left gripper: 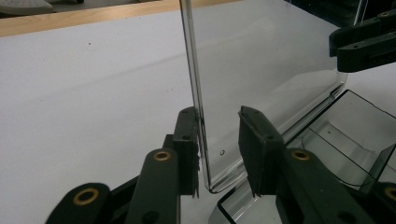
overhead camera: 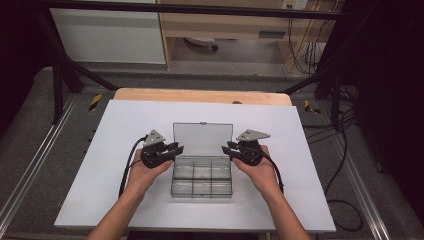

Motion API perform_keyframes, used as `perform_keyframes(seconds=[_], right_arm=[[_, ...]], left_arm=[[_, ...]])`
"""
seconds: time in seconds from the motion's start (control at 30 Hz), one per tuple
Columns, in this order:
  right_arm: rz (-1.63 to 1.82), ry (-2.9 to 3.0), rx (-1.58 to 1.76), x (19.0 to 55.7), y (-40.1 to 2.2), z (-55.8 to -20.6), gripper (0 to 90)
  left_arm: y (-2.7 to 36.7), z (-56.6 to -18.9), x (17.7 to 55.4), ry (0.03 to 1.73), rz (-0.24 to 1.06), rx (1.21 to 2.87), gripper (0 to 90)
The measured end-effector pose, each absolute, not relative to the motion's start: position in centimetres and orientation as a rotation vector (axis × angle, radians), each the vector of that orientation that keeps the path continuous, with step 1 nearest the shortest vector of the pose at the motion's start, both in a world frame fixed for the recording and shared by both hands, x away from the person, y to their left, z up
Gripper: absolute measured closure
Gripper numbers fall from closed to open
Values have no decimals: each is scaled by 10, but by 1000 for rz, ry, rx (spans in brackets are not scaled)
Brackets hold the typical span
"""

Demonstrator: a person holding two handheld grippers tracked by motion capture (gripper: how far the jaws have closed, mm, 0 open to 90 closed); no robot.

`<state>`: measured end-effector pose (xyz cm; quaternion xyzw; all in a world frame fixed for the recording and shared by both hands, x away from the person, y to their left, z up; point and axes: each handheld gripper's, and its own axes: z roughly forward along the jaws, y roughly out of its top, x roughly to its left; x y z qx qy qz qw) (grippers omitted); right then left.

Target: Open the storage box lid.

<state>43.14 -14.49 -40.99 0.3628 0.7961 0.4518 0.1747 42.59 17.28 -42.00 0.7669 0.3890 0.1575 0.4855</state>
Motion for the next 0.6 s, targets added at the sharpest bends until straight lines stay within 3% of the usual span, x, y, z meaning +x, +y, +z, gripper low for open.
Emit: perform_keyframes(seconds=[0.6], right_arm=[[1292,2250,1072,438,-144,-415,626]], left_arm=[[170,-424,432,992,351,1851,645]])
